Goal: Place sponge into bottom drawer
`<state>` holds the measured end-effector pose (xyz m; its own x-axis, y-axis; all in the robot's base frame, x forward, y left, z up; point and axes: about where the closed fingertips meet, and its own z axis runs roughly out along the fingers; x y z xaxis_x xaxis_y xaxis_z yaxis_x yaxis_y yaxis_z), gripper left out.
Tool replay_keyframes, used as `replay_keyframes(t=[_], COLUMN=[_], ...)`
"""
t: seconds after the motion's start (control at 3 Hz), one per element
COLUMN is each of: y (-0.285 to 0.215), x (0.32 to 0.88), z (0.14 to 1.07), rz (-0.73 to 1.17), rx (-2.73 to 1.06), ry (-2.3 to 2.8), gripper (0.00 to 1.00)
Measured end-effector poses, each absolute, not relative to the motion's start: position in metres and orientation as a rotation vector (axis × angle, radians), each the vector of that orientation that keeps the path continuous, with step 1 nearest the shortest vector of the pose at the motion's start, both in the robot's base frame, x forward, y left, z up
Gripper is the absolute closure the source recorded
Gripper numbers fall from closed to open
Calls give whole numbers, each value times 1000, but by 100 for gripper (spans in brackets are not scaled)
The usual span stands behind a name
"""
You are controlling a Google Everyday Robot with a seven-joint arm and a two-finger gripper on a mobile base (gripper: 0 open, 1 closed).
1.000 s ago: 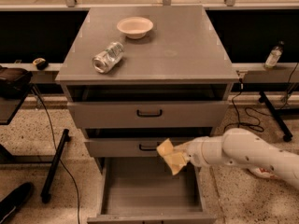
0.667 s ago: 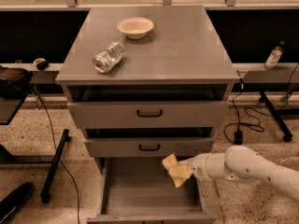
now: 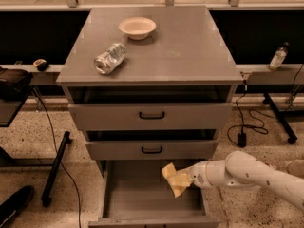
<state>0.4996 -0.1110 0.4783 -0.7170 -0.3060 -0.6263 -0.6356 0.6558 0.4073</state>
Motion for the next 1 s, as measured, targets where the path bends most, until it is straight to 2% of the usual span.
replay_keyframes(t=[0.33,0.67,1.0], y=[-106,-96,-70], x=[514,540,542], z=[461,412,349], rz=[975,1152,1329], rx=[-727,-566,-469], ry=[2327,2294,2286], gripper=[100,100,100])
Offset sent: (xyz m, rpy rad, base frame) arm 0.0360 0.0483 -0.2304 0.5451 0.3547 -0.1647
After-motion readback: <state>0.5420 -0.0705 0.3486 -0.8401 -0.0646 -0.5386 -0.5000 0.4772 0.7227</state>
